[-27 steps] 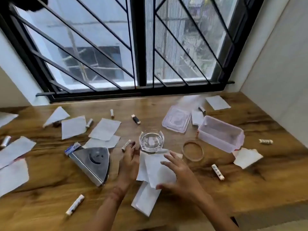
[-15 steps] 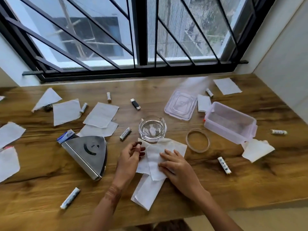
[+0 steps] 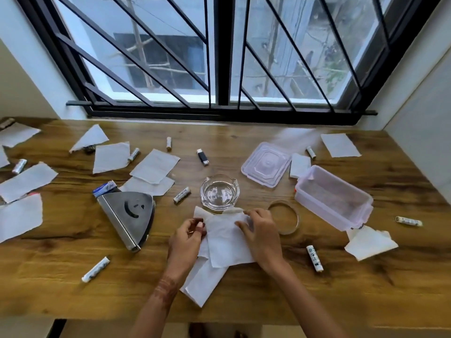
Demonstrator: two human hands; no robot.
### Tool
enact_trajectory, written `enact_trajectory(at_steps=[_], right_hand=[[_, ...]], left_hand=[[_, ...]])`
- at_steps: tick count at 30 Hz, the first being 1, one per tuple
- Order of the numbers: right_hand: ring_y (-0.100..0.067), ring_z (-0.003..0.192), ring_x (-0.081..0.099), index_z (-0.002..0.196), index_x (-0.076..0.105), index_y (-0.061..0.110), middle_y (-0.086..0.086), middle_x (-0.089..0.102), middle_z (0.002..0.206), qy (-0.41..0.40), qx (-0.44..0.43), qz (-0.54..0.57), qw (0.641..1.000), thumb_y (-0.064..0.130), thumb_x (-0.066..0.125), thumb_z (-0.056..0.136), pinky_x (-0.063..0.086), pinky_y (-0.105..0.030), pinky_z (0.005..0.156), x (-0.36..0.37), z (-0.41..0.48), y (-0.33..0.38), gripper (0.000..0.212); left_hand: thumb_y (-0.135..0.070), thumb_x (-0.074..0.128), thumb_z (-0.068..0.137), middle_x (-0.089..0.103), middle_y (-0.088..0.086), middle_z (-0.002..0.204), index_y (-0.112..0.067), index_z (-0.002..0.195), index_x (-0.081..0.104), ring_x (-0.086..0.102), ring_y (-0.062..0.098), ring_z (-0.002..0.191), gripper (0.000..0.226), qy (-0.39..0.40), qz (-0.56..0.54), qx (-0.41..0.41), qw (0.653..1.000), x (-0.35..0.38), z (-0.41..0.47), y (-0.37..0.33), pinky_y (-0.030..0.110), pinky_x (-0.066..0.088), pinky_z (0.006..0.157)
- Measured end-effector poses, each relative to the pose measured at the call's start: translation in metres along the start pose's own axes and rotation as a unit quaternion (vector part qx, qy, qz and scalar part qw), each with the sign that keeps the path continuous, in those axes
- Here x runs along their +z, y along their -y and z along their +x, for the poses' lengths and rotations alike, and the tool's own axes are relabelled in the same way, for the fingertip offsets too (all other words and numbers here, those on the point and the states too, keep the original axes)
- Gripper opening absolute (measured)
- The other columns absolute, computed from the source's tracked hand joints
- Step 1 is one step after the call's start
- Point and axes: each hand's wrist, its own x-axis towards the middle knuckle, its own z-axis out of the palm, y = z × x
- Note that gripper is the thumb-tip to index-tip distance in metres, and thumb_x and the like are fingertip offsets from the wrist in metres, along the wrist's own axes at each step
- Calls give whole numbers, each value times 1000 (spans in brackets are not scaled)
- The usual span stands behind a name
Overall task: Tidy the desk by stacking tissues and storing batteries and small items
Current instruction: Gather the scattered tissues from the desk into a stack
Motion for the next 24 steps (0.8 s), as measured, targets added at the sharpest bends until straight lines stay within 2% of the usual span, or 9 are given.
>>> enact_trajectory(at_steps=[3,8,12,16,19,21,24], right_hand=[[-22,102,51,112,64,9,-7,60,105,10,-20,-60,998,25,61,87,42,-31,87,2,6,3,30],[-22,92,54,95,68,10,-6,63,95,-8,-50,-63,997,18,61,87,39,-29,80,4,5,6,14],[-17,81,60,91,70,10,-3,67,88,-30,7,61,998,22,67,84,44,-25,70,-7,4,3,14],[-5,77,60,97,70,10,-1,70,90,-11,81,186,979,24,70,81,51,-22,73,-28,13,3,21],[-10,81,62,95,69,11,0,68,88,-35,136,262,955,20,70,80,52,-20,71,-45,19,5,17],[-13,83,62,92,67,13,0,67,88,-42,164,312,935,18,70,80,53,-24,73,-52,22,7,13],[-14,85,61,86,63,19,3,65,86,-50,159,350,922,16,69,80,53,-28,74,-61,24,11,9]], left_hand=[[-20,49,94,66,-2,100,-26,95,59,61,18,99,12,-8,38,0,999,3,-5,-2,40,51,91],[-21,47,95,63,0,104,-19,105,59,58,18,101,15,-23,60,5,998,7,-10,-6,34,49,89],[-21,46,96,64,-1,102,-17,105,59,58,17,99,16,-21,62,7,998,6,-13,-5,28,45,81],[-21,46,96,62,-1,101,-17,106,59,57,16,98,17,-31,69,3,997,9,-16,-7,25,42,79],[-21,46,96,62,0,106,-14,115,59,56,15,100,24,-32,76,-4,997,9,-17,-10,25,42,80],[-21,46,96,61,0,105,-13,116,58,55,15,101,25,-28,88,-5,996,10,-18,-14,26,42,81],[-20,46,96,65,5,104,-10,112,60,60,18,96,23,-35,60,2,998,14,-19,-25,31,49,84]])
